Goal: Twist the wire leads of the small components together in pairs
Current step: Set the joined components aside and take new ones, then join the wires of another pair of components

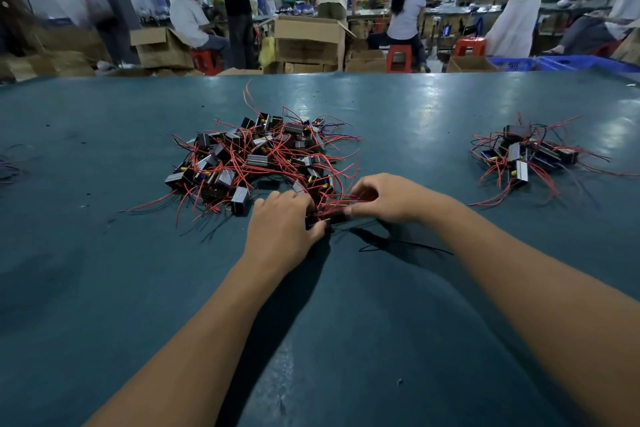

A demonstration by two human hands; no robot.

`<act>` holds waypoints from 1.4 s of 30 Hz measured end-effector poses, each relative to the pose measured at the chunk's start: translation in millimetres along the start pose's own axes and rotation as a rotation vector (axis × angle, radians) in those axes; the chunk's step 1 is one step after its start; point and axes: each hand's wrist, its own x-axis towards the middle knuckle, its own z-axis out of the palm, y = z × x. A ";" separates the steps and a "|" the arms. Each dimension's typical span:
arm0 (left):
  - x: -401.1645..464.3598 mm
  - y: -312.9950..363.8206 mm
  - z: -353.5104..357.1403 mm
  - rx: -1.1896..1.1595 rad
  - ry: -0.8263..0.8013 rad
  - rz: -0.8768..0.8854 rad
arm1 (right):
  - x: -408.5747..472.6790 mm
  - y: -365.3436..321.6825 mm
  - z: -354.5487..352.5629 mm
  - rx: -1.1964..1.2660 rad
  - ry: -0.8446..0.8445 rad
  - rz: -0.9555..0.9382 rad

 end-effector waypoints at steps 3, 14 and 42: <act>2.9 -9.5 -5.1 0.074 -0.019 -0.075 | 7.9 -1.8 -9.4 0.174 -0.066 -0.001; 1.8 -26.0 -17.4 0.214 0.053 -0.355 | 10.6 -21.6 -34.1 0.528 0.444 -0.101; -3.4 11.3 -27.8 -0.531 0.265 0.166 | -98.5 11.2 -43.7 0.856 0.063 -0.056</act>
